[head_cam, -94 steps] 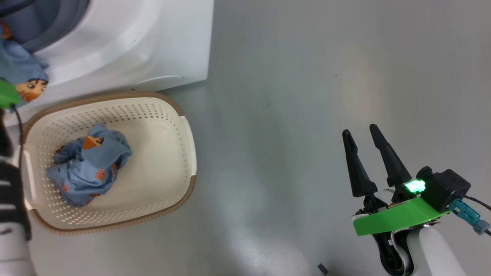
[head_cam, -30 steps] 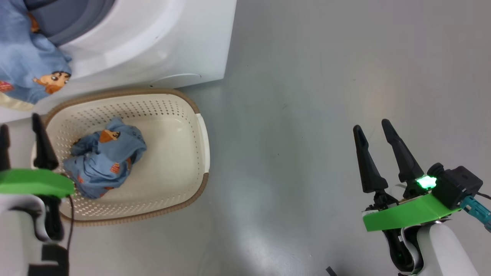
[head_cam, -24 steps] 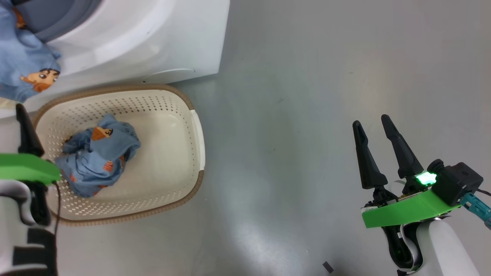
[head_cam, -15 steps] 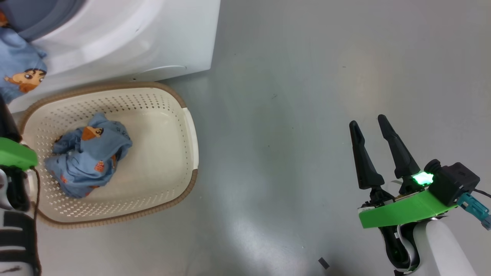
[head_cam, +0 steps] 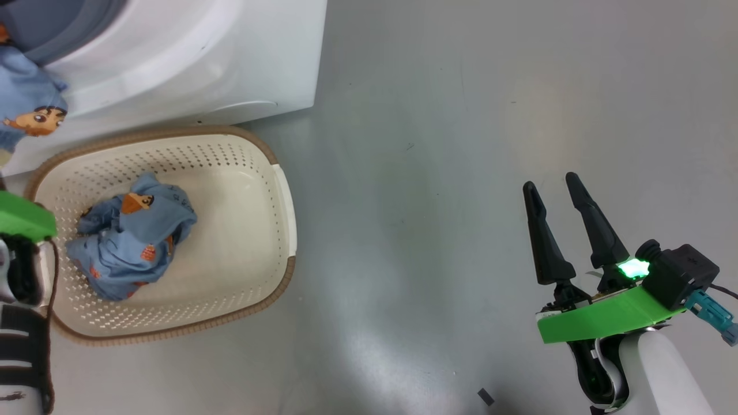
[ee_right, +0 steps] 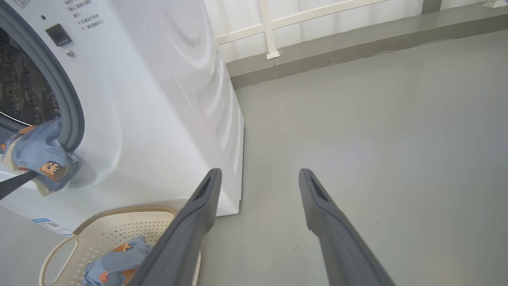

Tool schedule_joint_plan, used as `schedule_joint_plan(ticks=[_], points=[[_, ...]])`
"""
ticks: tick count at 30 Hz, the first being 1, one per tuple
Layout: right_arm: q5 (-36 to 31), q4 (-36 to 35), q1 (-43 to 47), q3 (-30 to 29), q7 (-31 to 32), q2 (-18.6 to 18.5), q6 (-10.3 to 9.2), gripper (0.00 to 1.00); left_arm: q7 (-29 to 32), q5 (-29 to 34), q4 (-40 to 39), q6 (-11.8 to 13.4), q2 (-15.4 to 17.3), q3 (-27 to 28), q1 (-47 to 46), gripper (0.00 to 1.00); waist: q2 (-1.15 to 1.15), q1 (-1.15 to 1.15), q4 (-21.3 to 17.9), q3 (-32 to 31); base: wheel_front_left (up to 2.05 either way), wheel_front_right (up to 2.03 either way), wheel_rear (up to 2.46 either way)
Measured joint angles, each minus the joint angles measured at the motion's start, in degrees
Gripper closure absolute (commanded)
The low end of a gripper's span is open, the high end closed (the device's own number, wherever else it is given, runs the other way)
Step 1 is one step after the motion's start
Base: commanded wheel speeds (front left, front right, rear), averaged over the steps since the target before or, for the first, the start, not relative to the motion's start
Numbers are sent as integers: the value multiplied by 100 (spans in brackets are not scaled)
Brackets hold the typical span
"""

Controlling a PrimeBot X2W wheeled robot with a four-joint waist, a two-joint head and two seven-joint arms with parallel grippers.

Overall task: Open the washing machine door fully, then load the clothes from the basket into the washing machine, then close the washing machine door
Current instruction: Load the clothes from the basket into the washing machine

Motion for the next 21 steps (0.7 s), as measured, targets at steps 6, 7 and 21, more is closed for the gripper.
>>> schedule_joint_plan(ticks=[6,7,21], points=[[-34,3,0,1,0,5,1,0,0,-331,-460,0,14,-427,90,100,0,0,71,-53,0,0,0],[-34,4,0,0,0,5,0,0,0,-382,-583,0,14,-486,144,100,0,0,85,-68,0,0,0],[-33,43,2,90,0,10,0,0,0,-670,-1549,0,59,-913,356,100,0,0,195,-194,0,0,0]])
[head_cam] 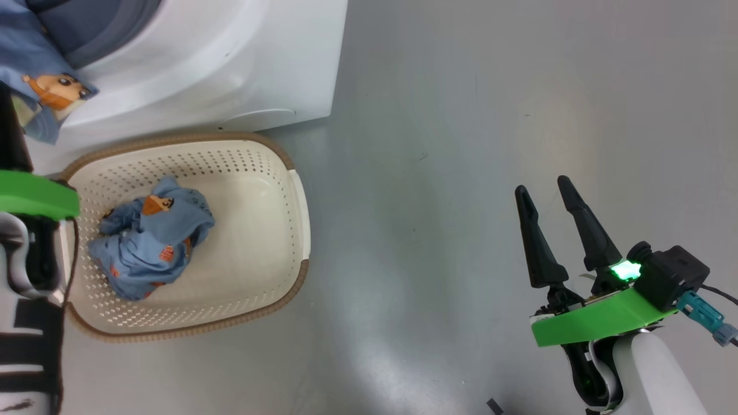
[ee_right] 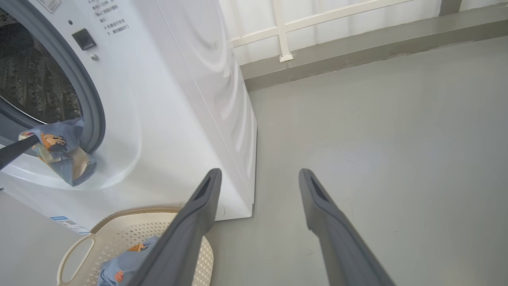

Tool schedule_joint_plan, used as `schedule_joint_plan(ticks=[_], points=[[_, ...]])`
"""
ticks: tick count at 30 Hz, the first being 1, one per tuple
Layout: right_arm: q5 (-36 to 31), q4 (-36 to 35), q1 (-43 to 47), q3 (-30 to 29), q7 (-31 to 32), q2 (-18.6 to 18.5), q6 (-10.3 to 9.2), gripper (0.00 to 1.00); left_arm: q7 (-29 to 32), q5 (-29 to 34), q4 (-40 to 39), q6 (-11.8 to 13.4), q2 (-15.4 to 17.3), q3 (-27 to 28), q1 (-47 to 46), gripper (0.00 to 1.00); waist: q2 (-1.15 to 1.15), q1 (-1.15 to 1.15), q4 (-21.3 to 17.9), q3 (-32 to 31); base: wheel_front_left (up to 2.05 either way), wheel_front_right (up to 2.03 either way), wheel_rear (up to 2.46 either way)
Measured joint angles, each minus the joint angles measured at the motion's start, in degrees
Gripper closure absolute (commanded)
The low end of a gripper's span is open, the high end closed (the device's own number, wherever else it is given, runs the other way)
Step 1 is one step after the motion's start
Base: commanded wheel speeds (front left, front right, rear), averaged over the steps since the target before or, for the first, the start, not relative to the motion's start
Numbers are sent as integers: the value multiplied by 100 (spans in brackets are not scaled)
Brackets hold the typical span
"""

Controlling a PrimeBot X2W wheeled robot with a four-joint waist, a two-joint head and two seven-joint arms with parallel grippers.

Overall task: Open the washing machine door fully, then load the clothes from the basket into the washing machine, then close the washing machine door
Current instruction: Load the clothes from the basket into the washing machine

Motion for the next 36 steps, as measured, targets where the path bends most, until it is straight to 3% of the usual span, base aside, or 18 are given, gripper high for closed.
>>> schedule_joint_plan(ticks=[7,20,24,28,32,36], points=[[2,18,1,33,0,31,0,0,0,-156,298,0,186,-211,-492,100,0,0,-114,7,0,0,0],[53,19,1,144,0,97,0,0,-1,-501,1749,0,772,-766,-1954,100,0,0,-487,145,0,0,0],[54,14,-1,174,0,118,0,0,-1,-444,1718,0,944,-578,-2395,100,0,0,-568,218,0,0,0],[54,-3,-14,183,0,126,0,0,-2,9,1172,9,1076,-85,-2687,100,0,0,-624,318,0,0,0],[54,-29,-153,194,0,132,0,0,-2,385,712,15,987,522,-2755,100,0,0,-667,421,0,0,0],[55,-30,-218,224,0,137,0,0,-2,662,1023,11,825,681,-2646,100,0,0,-702,470,0,0,0]])
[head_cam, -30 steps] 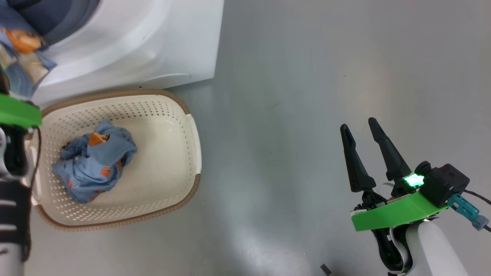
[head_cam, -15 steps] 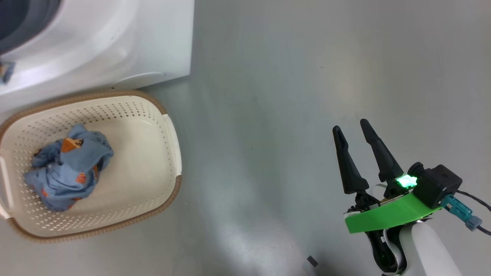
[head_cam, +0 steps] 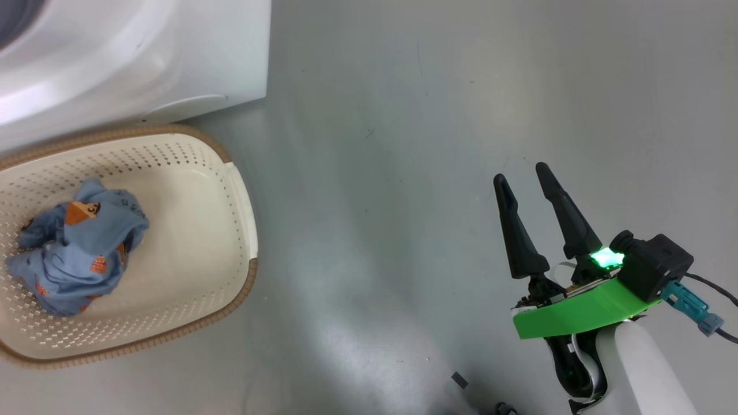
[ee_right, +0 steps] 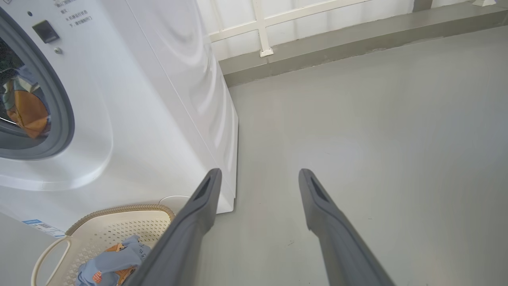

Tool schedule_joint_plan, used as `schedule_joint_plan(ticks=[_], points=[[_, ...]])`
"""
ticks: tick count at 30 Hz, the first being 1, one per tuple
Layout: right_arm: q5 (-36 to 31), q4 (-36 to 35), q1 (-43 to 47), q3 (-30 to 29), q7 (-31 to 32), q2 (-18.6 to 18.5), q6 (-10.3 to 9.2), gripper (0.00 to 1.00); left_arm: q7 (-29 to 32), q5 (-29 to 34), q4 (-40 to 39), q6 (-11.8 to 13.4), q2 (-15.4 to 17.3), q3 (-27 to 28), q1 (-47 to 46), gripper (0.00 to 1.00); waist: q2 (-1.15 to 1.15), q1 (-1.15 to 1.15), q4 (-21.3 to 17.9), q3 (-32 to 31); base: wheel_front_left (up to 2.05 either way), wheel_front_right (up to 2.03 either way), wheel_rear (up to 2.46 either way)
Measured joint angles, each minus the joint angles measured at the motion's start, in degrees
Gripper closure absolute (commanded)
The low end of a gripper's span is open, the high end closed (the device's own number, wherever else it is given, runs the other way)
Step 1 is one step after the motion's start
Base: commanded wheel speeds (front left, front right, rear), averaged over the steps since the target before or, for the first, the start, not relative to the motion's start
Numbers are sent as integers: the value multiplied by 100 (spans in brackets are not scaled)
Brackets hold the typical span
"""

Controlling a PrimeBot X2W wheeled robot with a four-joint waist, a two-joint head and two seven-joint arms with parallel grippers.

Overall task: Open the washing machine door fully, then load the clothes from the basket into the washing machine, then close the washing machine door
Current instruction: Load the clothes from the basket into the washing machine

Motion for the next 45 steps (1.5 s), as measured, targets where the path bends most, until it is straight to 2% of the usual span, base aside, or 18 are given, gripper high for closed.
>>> schedule_joint_plan(ticks=[6,8,21,26,35,45], points=[[57,-2,1,62,0,3,0,0,0,144,603,-5,-118,32,91,100,0,0,-19,-1,0,0,0],[58,-3,1,70,0,4,0,0,0,213,728,-5,-116,13,87,0,0,-1,-15,0,0,0,0],[152,13,1,100,0,5,0,0,0,-24,710,-5,-181,-263,106,0,0,-1,95,-104,0,0,0],[145,27,3,87,0,5,0,0,0,-69,577,-5,-271,-268,407,0,0,-1,167,-170,0,0,0],[100,45,16,-26,0,-18,0,0,0,52,101,-7,-634,-122,1179,0,0,-1,346,-332,0,0,0],[22,36,36,-183,0,-137,0,0,0,353,-857,-7,-1063,19,2111,0,0,-1,600,-439,0,0,0]])
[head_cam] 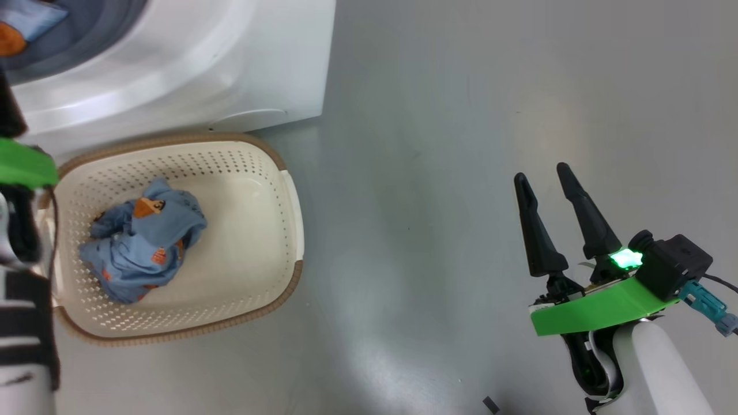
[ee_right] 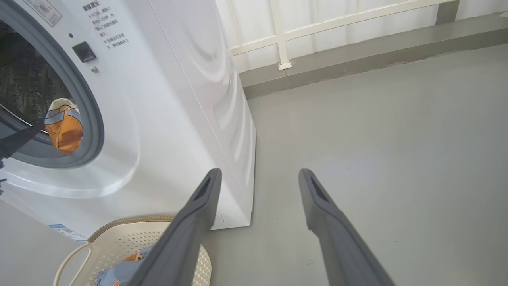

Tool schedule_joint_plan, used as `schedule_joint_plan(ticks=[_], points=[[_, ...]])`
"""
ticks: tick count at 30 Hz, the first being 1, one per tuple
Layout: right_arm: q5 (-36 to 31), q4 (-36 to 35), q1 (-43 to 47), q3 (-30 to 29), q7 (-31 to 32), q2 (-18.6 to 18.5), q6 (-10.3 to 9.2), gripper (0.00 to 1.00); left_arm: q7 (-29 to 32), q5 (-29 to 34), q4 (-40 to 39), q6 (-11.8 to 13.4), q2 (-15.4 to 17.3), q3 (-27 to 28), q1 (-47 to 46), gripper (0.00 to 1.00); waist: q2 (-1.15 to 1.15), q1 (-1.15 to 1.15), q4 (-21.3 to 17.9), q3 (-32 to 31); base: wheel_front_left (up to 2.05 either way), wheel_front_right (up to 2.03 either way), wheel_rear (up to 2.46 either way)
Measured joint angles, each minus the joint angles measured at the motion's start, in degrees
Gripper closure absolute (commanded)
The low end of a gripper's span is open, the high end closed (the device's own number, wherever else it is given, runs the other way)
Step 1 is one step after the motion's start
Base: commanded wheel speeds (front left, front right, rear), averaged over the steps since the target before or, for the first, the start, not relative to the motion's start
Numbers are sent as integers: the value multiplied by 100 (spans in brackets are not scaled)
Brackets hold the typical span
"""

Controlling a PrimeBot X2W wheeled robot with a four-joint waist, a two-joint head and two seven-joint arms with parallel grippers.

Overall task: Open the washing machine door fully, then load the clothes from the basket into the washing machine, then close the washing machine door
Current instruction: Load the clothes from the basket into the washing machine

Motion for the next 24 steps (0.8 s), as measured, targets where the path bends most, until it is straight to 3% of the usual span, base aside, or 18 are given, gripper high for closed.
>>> schedule_joint_plan(ticks=[24], points=[[-30,156,877,-178,0,-464,0,0,1,196,-1377,0,-659,144,2714,0,0,0,340,-1104,0,0,0]])
